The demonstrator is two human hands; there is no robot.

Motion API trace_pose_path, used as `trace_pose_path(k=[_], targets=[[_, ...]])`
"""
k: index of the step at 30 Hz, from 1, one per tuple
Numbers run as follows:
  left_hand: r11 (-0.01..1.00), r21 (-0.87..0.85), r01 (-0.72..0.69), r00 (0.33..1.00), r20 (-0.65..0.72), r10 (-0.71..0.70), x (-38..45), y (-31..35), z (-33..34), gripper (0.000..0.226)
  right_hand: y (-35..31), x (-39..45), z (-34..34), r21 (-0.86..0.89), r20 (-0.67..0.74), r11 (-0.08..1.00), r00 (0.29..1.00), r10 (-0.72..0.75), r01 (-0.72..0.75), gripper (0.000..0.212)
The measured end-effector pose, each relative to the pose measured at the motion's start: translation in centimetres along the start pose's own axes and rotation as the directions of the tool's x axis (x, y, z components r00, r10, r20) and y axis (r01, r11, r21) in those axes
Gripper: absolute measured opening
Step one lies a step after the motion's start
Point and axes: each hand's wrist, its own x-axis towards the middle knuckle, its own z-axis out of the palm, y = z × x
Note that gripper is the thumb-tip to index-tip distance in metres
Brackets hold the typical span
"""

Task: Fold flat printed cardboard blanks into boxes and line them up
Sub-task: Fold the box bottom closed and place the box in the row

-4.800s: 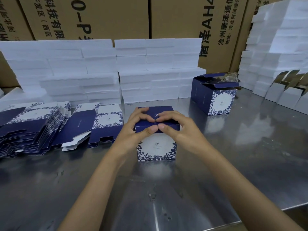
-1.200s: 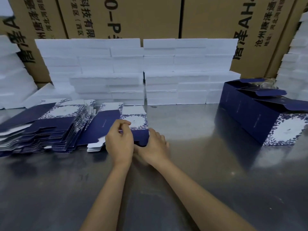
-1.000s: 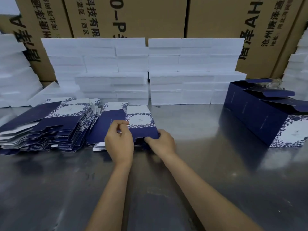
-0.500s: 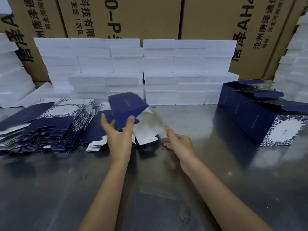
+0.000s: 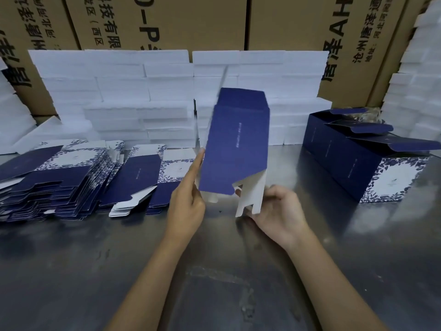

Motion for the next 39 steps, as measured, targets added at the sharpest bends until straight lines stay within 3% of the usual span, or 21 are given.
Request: trace_pose_path(k=[4, 7, 10, 13, 15, 18, 21, 22, 24, 28, 33, 36, 39], targets=[[0.980, 0.121, -0.158, 0.984, 0.102, 0.146, -0.4, 0.0, 0.6, 0.097, -1.4, -0.5, -0.8, 0.057, 0.089, 0.997, 0.995, -0.051, 0.046, 0.065], [0.929, 0.328, -0.173, 0.973, 0.203, 0.110, -0.2, 0.0, 0.9, 0.097, -1.6, -0.5, -0.7, 0.005, -0.009, 0.989, 0.989, -0.151, 0.151, 0.045], [0.898, 0.411, -0.157, 0.952, 0.304, 0.028, -0.4, -0.4, 1.2, 0.077, -1.8, -0.2, -1.2, -0.085, -0.174, 0.990, 0.976, -0.128, 0.114, 0.038], [0.983, 0.180, 0.026, 0.977, 0.205, -0.064, 0.1, -0.6, 0.7, 0.047, -2.4, -0.3, -1.9, -0.130, -0.237, 0.989, 0.966, -0.101, 0.072, 0.023], [0.984, -0.058, 0.168, 0.985, 0.048, -0.165, 0.8, -0.7, -0.2, 0.054, -2.9, -0.4, -2.2, -0.134, -0.240, 0.989, 0.967, -0.091, 0.060, 0.021], [0.869, -0.353, 0.347, 0.925, -0.021, -0.379, 1.5, -1.0, -1.3, 0.046, -3.5, -0.7, -2.8, -0.149, -0.210, 0.989, 0.976, -0.048, 0.016, 0.024], [0.663, -0.530, 0.528, 0.828, 0.147, -0.542, 1.9, -2.1, -2.0, 0.042, -3.7, -1.0, -2.8, -0.216, -0.165, 0.975, 0.986, 0.011, -0.047, 0.033], [0.633, -0.531, 0.564, 0.813, 0.219, -0.540, 1.9, -2.2, -2.2, 0.044, -3.7, -1.0, -2.9, -0.246, -0.151, 0.967, 0.988, 0.027, -0.064, 0.036], [0.664, -0.482, 0.571, 0.820, 0.307, -0.482, 1.7, -2.2, -2.3, 0.042, -3.6, -0.9, -2.9, -0.276, -0.117, 0.958, 0.992, 0.048, -0.080, 0.035], [0.747, -0.432, 0.505, 0.861, 0.197, -0.468, 1.9, -2.5, -2.2, 0.013, -3.8, -0.3, -3.2, -0.332, -0.058, 0.943, 0.997, -0.046, 0.024, 0.039], [0.710, -0.469, 0.525, 0.841, 0.161, -0.516, 2.2, -2.7, -2.2, 0.005, -3.8, 0.0, -3.6, -0.438, -0.020, 0.896, 0.996, -0.090, 0.072, 0.032], [0.720, -0.422, 0.551, 0.819, 0.106, -0.565, 2.1, -3.0, -2.5, 0.028, -3.8, -0.2, -3.7, -0.461, -0.024, 0.887, 1.000, 0.004, -0.015, 0.031], [0.774, -0.345, 0.531, 0.845, 0.141, -0.516, 1.8, -2.6, -2.5, 0.044, -3.5, -0.1, -3.4, -0.423, -0.112, 0.905, 0.994, 0.000, -0.048, 0.031]])
